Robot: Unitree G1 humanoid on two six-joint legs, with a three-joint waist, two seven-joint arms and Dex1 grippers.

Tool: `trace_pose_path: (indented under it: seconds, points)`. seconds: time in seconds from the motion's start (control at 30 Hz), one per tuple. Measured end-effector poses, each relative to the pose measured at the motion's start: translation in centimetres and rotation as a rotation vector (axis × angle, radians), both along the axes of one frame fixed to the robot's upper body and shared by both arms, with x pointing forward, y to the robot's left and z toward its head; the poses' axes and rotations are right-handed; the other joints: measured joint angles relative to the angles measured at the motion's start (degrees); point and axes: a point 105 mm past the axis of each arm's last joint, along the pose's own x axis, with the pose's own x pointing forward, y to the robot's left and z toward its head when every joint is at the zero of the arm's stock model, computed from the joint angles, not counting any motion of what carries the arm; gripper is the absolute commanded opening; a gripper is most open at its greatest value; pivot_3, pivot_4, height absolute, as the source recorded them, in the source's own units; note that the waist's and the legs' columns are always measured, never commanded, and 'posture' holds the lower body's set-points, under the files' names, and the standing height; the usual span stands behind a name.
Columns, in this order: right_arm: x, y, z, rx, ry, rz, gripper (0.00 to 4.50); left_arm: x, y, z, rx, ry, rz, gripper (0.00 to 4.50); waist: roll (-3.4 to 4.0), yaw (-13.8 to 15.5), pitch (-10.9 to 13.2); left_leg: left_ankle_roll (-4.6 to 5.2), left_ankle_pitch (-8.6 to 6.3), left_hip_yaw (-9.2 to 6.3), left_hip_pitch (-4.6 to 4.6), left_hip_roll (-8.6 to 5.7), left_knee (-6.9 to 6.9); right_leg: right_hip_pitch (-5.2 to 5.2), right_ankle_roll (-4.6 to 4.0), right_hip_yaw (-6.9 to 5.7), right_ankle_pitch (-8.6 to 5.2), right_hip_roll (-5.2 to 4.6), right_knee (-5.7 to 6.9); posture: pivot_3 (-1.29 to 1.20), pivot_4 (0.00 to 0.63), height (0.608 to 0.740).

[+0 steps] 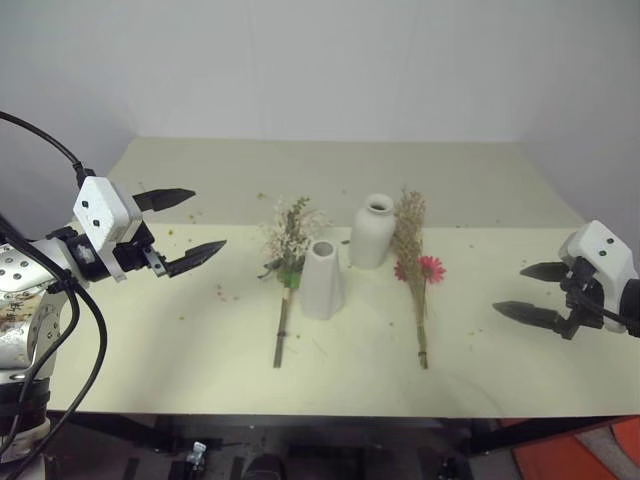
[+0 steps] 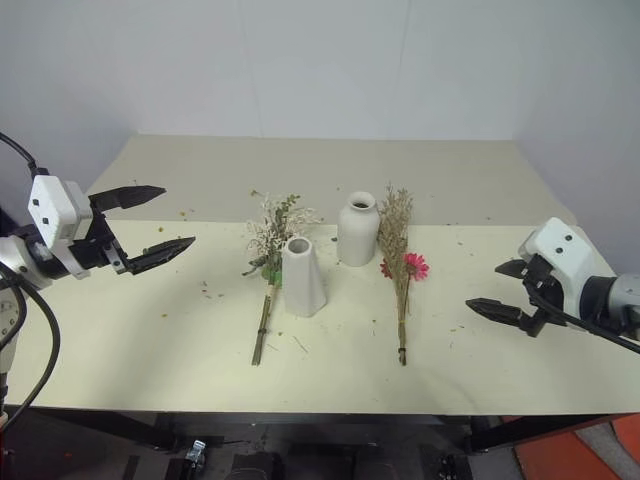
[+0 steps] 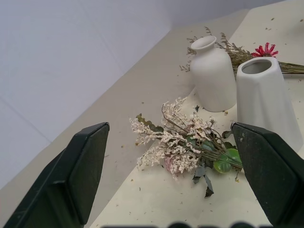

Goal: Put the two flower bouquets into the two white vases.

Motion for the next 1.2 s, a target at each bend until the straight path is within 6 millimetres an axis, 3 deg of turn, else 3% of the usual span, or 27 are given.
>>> trace_pose_path:
  seconds: [0.4,0.5,0.63,0.73,0.9,1.07,1.2]
  points:
    - [0.0,0.2,0.3,0.086,0.066,-0.047,4.5,-0.2,-0.1,-0.1,-0.022,0.047,-0.029,4.49,0.0,0.0,0.0,0.0,0.0,0.0,-0.02,0.0,0.0,-0.03,0.0,0.0,0.0,0.0,0.0,0.0,0.15,0.74]
    - [0.0,1.4,0.4,0.106,0.067,-0.036,4.5,-0.3,-0.2,-0.1,-0.017,0.047,-0.035,4.49,0.0,-0.2,0.0,0.0,0.0,0.0,-0.01,0.01,0.0,-0.02,0.0,0.01,0.01,0.01,0.0,0.0,0.15,0.74]
    - [1.0,4.7,0.4,0.157,0.071,-0.014,4.5,-0.3,-1.5,0.9,0.023,0.022,-0.109,4.49,-0.05,-0.2,0.0,0.0,0.0,-0.02,0.02,0.03,0.02,0.0,-0.01,-0.01,0.01,0.05,0.04,0.0,0.15,0.74]
    - [1.6,7.5,-1.3,0.191,0.156,-0.021,4.5,-0.4,-3.1,2.1,0.073,-0.023,-0.189,4.49,-0.06,-0.1,0.0,0.0,0.0,-0.03,-0.05,0.0,0.02,-0.03,-0.02,-0.01,0.02,0.04,0.0,0.0,0.15,0.74]
    - [3.4,9.7,-3.8,0.235,0.236,-0.154,4.5,0.2,-5.7,3.1,0.193,-0.044,-0.276,4.49,-0.1,0.1,-0.1,0.0,0.01,-0.15,-0.32,-0.1,0.06,-0.2,-0.36,-0.07,0.26,-0.02,-0.02,0.0,0.15,0.74]
    - [4.2,9.1,-5.3,0.22,0.277,-0.306,4.5,1.1,-7.3,0.9,0.362,0.015,-0.308,4.49,-0.09,0.0,-0.1,0.01,0.0,-0.15,-0.34,-0.09,0.05,-0.22,-0.36,-0.07,0.25,-0.01,-0.01,0.0,0.15,0.74]
    - [4.4,9.3,-6.4,0.224,0.31,-0.367,4.5,1.3,-8.1,0.6,0.403,0.021,-0.339,4.49,-0.09,-0.3,-0.1,0.01,0.01,-0.16,-0.3,-0.06,0.05,-0.23,-0.31,-0.07,0.22,0.03,0.02,0.0,0.15,0.74]
